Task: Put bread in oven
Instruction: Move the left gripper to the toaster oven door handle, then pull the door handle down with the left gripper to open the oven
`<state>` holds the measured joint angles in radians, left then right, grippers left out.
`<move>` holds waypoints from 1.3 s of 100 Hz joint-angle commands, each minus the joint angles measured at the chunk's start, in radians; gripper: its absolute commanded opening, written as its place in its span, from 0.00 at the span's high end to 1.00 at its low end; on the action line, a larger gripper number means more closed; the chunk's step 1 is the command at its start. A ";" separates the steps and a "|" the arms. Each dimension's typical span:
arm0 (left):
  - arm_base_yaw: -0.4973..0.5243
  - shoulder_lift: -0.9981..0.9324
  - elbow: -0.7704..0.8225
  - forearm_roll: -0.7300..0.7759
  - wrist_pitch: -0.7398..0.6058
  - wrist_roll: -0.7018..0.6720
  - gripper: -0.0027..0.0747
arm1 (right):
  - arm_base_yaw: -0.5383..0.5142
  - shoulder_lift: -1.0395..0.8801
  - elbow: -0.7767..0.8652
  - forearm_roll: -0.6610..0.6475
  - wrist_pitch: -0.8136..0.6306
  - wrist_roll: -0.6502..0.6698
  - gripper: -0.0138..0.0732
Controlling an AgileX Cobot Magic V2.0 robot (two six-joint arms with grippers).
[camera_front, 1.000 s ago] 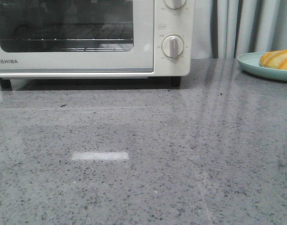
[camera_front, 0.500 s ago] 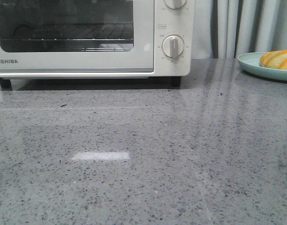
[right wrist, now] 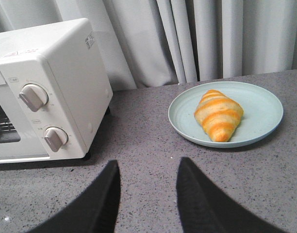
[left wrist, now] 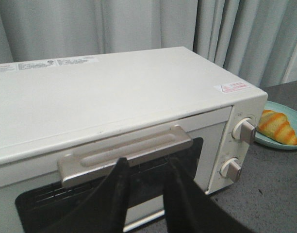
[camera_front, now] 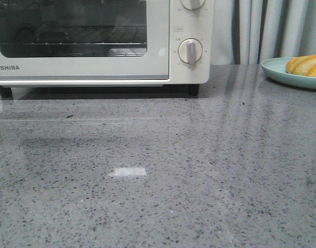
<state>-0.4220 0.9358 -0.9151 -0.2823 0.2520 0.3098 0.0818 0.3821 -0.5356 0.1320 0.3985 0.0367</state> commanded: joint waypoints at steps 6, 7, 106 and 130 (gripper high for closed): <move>-0.023 0.074 -0.061 -0.007 -0.138 0.002 0.98 | 0.004 0.017 -0.035 -0.009 -0.085 -0.010 0.60; -0.023 0.082 -0.061 -0.007 -0.141 0.002 0.99 | 0.004 0.017 -0.035 -0.009 -0.085 -0.010 0.60; -0.011 0.329 -0.063 -0.004 -0.321 0.002 0.99 | 0.004 0.017 -0.031 -0.009 -0.073 -0.010 0.60; -0.011 0.330 -0.063 0.054 -0.156 0.002 0.99 | 0.004 0.017 -0.031 -0.009 -0.073 -0.010 0.60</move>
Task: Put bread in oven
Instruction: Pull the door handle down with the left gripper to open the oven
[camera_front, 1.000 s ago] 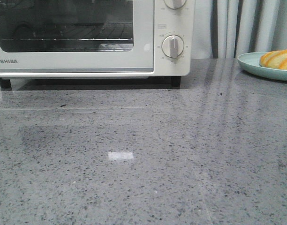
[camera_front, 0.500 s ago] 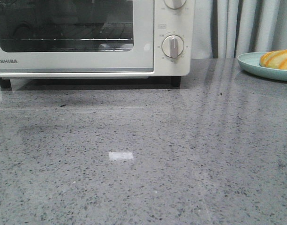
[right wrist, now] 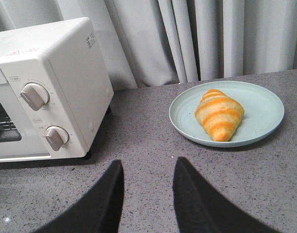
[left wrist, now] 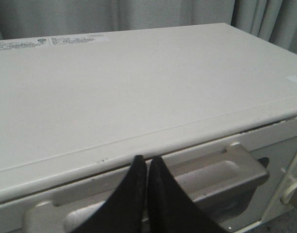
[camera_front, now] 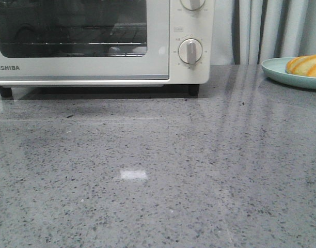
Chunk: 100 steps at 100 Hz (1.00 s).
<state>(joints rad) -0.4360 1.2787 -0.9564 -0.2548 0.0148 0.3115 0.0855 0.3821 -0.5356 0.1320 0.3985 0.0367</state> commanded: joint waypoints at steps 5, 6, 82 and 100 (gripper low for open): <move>0.003 -0.015 -0.022 0.040 0.125 0.001 0.99 | 0.001 0.017 -0.031 -0.009 -0.073 -0.010 0.60; 0.003 -0.015 -0.022 0.043 0.136 0.001 0.99 | 0.001 0.017 -0.031 -0.009 -0.073 -0.010 0.60; 0.001 -0.100 0.040 0.063 0.521 0.001 0.99 | 0.001 0.017 -0.031 -0.009 -0.073 -0.010 0.60; 0.001 -0.103 0.126 0.055 0.513 0.001 0.99 | 0.001 0.017 -0.031 -0.009 -0.081 -0.010 0.60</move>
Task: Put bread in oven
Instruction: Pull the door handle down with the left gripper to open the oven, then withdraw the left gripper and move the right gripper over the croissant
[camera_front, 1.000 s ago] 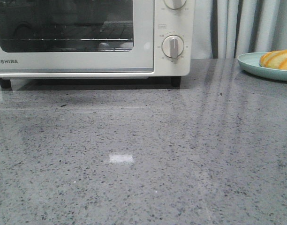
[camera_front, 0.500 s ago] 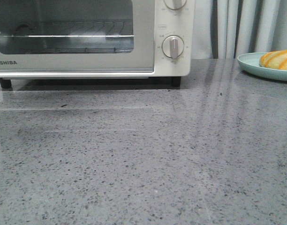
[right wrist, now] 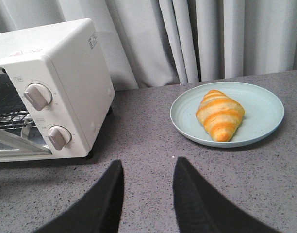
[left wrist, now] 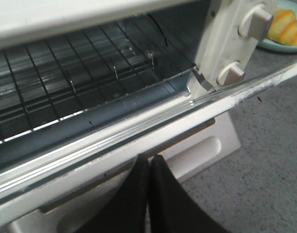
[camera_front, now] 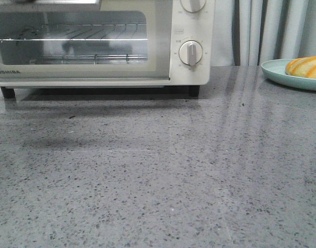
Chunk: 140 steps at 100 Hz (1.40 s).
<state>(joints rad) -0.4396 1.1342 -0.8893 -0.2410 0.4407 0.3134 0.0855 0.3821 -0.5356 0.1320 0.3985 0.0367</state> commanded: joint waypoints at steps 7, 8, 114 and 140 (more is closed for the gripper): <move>0.005 0.042 0.077 0.038 0.092 -0.001 0.99 | 0.001 0.017 -0.031 -0.009 -0.084 -0.010 0.60; 0.005 0.042 0.080 0.036 0.094 -0.001 0.99 | 0.001 0.017 -0.031 -0.009 -0.086 -0.010 0.60; 0.005 -0.519 0.138 -0.027 -0.038 -0.001 0.99 | 0.001 0.015 -0.036 -0.009 -0.140 -0.010 0.60; 0.005 -0.656 0.138 -0.002 0.026 -0.001 0.99 | 0.001 0.152 -0.203 -0.073 -0.003 -0.010 0.59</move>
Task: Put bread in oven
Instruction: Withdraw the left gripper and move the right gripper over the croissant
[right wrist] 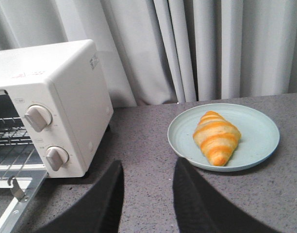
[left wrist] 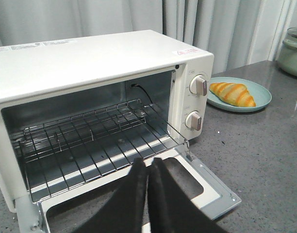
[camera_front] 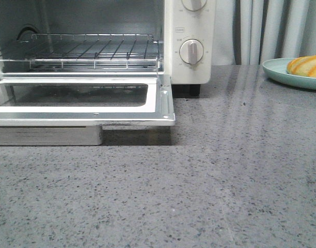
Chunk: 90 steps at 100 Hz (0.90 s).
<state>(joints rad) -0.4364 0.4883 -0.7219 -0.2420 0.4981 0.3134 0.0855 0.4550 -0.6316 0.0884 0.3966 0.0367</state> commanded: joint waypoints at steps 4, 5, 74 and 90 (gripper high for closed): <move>0.002 -0.010 -0.030 -0.001 -0.018 -0.001 0.99 | 0.001 0.131 -0.161 -0.038 0.051 -0.010 0.59; 0.002 -0.010 -0.030 -0.001 -0.020 -0.001 0.99 | 0.001 0.150 -0.171 -0.040 0.060 -0.010 0.59; 0.002 -0.010 -0.030 -0.005 0.031 -0.001 0.99 | -0.122 0.884 -0.696 -0.257 0.325 -0.003 0.47; 0.002 -0.010 -0.030 -0.012 0.046 -0.001 0.99 | -0.132 0.979 -0.696 -0.226 0.215 -0.001 0.47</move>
<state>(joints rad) -0.4364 0.4729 -0.7219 -0.2318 0.6007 0.3134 -0.0393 1.4220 -1.2927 -0.1460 0.7400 0.0363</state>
